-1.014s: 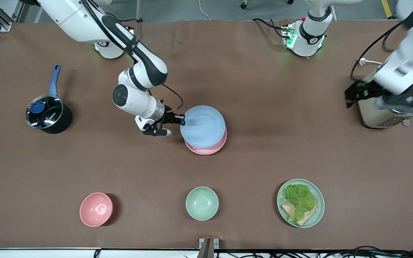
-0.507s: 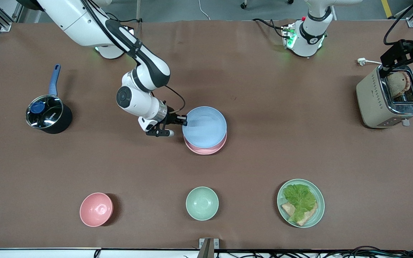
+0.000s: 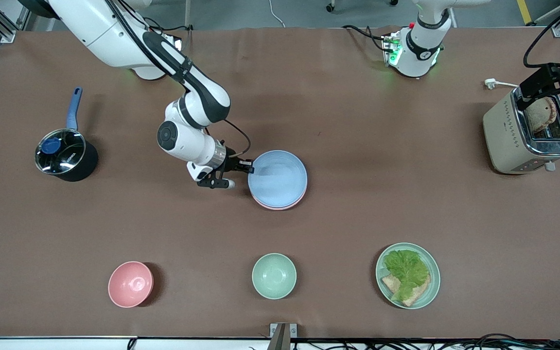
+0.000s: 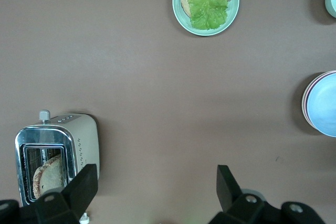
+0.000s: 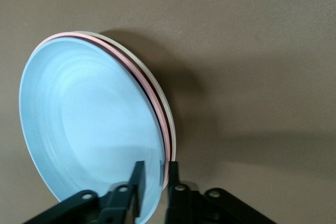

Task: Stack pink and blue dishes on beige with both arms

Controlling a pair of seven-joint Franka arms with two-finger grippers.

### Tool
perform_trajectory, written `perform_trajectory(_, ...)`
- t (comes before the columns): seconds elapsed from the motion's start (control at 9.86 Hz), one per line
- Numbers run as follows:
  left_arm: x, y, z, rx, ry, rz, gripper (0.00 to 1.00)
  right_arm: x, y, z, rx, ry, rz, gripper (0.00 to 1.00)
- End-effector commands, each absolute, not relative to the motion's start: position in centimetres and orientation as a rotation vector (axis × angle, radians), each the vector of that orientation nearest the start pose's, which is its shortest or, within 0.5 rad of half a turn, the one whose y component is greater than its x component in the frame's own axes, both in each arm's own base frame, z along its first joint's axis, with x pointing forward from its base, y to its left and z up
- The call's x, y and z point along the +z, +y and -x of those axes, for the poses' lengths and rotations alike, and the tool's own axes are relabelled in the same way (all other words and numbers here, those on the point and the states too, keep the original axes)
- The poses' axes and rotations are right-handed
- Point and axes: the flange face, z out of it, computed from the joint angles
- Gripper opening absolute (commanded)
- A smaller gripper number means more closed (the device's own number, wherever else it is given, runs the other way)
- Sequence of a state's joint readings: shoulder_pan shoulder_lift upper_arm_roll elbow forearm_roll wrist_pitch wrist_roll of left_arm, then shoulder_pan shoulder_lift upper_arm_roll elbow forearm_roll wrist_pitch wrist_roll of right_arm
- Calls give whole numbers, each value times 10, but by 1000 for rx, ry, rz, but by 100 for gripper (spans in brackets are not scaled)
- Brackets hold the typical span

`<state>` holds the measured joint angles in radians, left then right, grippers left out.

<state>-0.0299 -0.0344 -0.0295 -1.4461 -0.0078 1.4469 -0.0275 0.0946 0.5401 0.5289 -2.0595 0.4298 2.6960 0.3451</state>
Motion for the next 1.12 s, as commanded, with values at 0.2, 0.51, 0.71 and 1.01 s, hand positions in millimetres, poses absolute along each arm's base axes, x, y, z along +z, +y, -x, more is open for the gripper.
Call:
perform_trajectory(0.2, 677, -37, -528, 23, 59, 3185, 100, 314, 281, -534, -16, 258, 2707, 100)
perform_trajectory(0.51, 677, -38, -527, 25, 49, 3182, 100, 422, 155, -558, -181, 312, 2880, 100)
perform_trajectory(0.71, 676, -40, -528, 25, 57, 3175, 100, 490, 70, -574, -262, 398, 2989, 100)
perform_trajectory(1.01, 676, -40, -528, 24, 58, 3169, 100, 598, -1, -578, -225, 374, 3144, 100)
